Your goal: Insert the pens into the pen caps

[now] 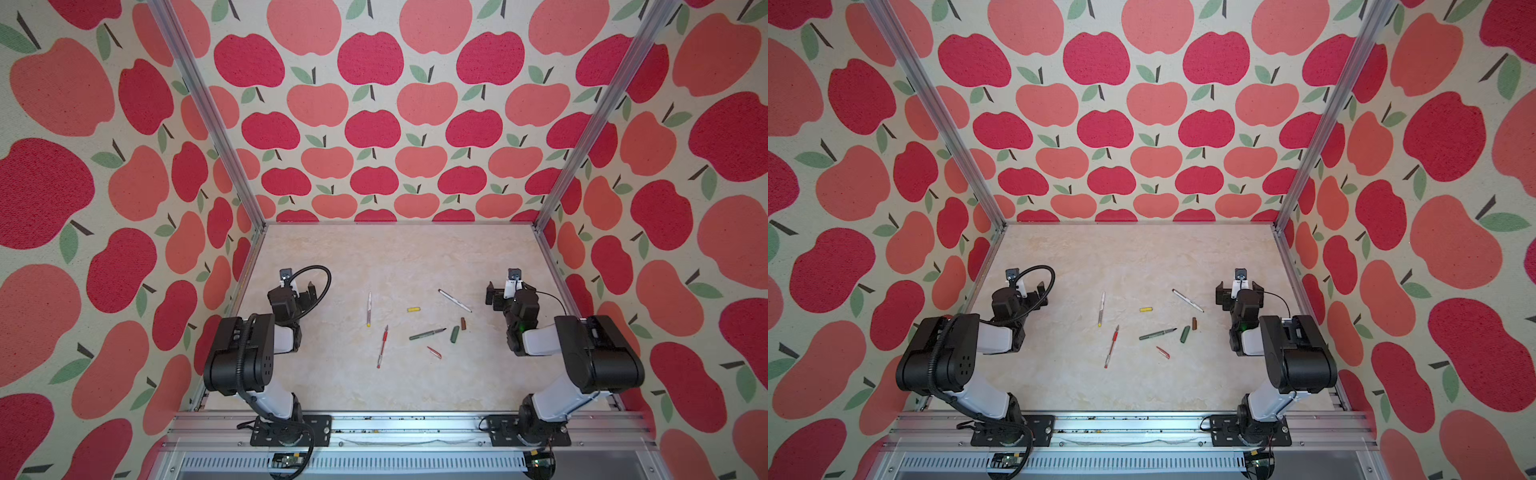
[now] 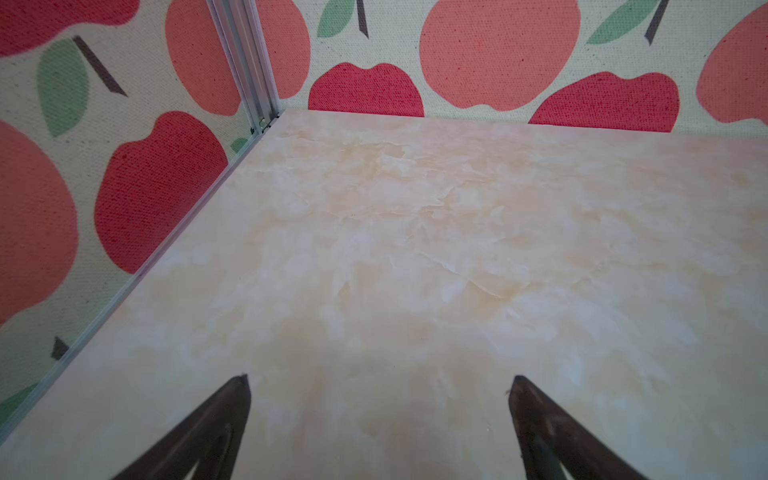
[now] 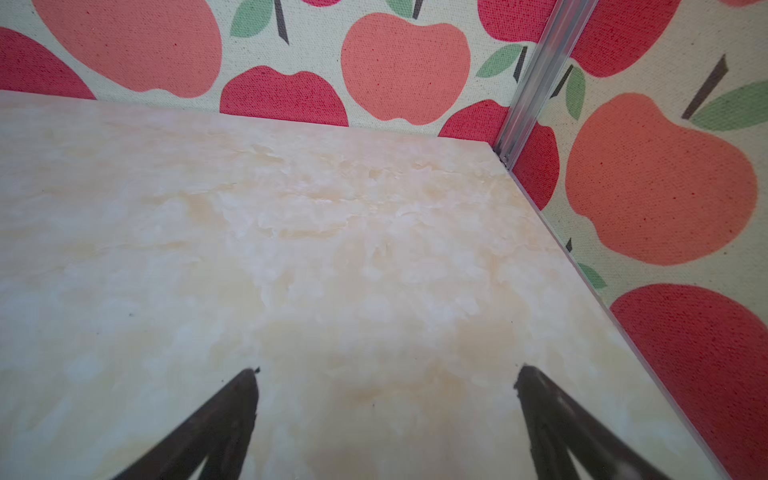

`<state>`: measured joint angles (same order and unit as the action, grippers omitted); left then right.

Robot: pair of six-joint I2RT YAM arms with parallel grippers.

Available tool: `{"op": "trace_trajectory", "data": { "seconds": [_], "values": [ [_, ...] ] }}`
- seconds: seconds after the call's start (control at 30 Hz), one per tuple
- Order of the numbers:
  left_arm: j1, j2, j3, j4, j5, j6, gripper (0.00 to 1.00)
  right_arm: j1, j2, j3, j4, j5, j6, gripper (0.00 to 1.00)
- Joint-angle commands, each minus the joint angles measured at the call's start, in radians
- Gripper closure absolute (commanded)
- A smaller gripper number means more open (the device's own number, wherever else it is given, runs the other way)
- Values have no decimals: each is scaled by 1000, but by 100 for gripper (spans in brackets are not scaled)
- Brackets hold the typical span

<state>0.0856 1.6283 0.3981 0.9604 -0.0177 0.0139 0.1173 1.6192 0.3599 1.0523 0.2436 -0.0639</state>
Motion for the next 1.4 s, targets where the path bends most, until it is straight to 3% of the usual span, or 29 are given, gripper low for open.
{"op": "trace_trajectory", "data": {
  "seconds": [0.0,0.87,0.9,1.0,1.07,1.1,1.13,1.2,1.27,1.37],
  "values": [
    [-4,-18,-13,-5,-2,-12,1,-5,-23,-11,-15,-13,-15,1],
    [4,-19,-8,-10,8,-17,1,-4,-25,-18,4,17,-8,1],
    [-7,-40,7,-54,-25,-16,1,-4,-38,-25,11,72,7,1],
    [-54,-168,95,-301,-116,10,1,4,-102,-66,37,71,-7,1],
    [-86,-250,153,-436,-154,14,1,48,-206,-65,-35,167,-41,1],
    [-100,-291,185,-511,-165,-26,1,58,-281,-49,-123,159,-52,1],
    [-108,-325,215,-610,-188,-111,1,61,-372,-26,-238,156,6,1],
    [-106,-379,261,-752,-171,-259,1,52,-537,24,-489,189,318,1],
    [-86,-431,325,-891,-28,-320,1,5,-661,73,-630,-85,393,1],
    [-103,-518,380,-1010,104,-357,1,7,-763,172,-824,-211,457,1]
  ]
}}
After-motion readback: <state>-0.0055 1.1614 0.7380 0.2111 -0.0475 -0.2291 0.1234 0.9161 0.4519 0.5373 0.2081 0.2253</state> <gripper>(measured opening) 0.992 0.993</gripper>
